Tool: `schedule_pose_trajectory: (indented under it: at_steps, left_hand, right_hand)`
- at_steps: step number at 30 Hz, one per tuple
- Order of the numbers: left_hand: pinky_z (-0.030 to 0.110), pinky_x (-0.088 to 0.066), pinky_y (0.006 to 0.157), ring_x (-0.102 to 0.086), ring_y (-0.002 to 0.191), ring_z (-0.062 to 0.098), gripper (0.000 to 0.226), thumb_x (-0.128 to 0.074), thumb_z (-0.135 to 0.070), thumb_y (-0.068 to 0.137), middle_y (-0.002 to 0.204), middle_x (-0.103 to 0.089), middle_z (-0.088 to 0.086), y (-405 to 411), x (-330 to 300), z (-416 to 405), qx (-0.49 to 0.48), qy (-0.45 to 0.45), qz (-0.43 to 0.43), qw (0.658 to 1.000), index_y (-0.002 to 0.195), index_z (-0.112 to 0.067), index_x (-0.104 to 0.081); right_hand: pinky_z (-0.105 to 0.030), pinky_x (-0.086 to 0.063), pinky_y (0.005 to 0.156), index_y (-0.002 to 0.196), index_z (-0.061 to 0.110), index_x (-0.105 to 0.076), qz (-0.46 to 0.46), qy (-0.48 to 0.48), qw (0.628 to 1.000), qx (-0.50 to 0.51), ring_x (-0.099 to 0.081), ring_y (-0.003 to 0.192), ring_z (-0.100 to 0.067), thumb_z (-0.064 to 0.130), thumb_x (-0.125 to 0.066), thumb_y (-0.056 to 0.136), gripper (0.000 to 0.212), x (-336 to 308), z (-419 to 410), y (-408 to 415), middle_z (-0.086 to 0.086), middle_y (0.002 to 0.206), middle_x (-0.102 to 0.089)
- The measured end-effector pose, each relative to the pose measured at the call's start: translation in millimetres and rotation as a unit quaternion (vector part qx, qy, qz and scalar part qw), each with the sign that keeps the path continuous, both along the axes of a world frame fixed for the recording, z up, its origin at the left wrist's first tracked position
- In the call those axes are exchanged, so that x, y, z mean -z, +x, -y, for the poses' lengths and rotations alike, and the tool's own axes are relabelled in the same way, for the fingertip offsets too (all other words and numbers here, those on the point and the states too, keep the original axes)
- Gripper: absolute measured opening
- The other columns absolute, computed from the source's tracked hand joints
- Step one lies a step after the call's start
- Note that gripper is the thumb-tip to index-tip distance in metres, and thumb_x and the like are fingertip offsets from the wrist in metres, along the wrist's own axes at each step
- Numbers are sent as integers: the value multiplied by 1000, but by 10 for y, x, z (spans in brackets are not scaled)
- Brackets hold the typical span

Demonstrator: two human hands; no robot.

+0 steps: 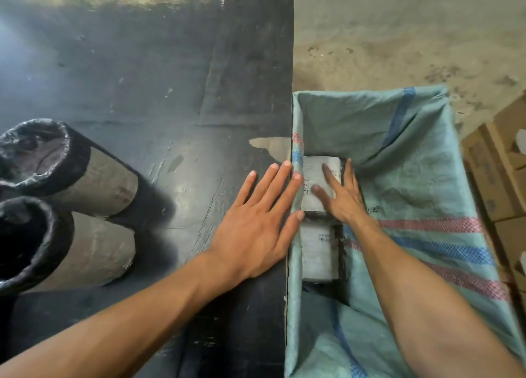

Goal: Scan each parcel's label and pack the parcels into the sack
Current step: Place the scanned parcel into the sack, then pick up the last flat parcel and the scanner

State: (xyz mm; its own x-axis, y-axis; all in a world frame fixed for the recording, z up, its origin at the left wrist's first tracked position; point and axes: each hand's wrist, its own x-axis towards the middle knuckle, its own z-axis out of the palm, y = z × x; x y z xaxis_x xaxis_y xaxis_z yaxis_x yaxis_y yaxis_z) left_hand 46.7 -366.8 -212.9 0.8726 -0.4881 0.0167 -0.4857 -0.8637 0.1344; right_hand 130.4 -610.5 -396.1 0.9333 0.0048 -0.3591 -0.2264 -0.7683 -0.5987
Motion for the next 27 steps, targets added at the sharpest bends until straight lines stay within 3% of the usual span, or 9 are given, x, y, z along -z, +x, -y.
schedule_pose_trajectory:
  at_steps: [3, 6, 10, 15, 22, 27]
  left_hand:
    - [46, -7, 127, 6, 156, 15, 61, -15, -47, 108, 170, -2, 2, -4, 0, 2, 0, 5, -2, 1000, 163, -19, -10]
    - [46, -8, 127, 4, 157, 16, 61, -17, -46, 108, 170, -4, 2, -3, 6, 1, -1, 5, 0, 1000, 162, -18, -12]
    - [45, -6, 127, 5, 157, 15, 61, -14, -46, 108, 170, -3, 2, 0, 11, 1, -1, 5, -3, 1000, 162, -19, -12]
    - [44, -2, 127, 7, 156, 14, 61, -14, -47, 108, 170, -1, 1, 7, 5, -7, 0, 10, -6, 1000, 163, -20, -10]
    - [40, 6, 127, 12, 155, 12, 65, -4, -52, 105, 170, 5, -3, 21, -10, -12, 2, 0, -24, 1000, 163, -23, -6]
    - [40, 9, 126, 9, 156, 15, 63, -11, -49, 107, 170, 2, 0, 22, -9, -10, 3, -2, -27, 1000, 163, -21, -6]
  right_hand:
    - [-55, -5, 131, 161, 58, -17, 14, -21, 999, -42, 21, 161, -28, 107, -32, 62, 111, 10, -98, 16, 1, 172, 30]
    - [-57, -7, 130, 158, 64, -14, 9, -33, 999, -40, 22, 160, -27, 111, -28, 55, 114, 67, -104, 57, 5, 172, 30]
    - [-57, 4, 130, 159, 63, -5, -14, -94, 993, -71, 28, 159, -29, 108, -20, 62, 108, 32, -113, 140, 1, 171, 35]
    - [-57, 15, 126, 163, 53, 7, -60, -208, 970, -112, 29, 158, -32, 92, -23, 85, 92, -173, -226, 146, -11, 170, 33]
    - [-60, 8, 128, 169, 34, 2, -130, -234, 956, -118, 18, 161, -34, 76, -31, 100, 87, -637, -413, -71, -9, 176, 18]
    - [-57, 5, 130, 170, 29, 0, -137, -221, 963, -71, 12, 162, -34, 67, -29, 106, 79, -997, -365, -476, -13, 177, 9]
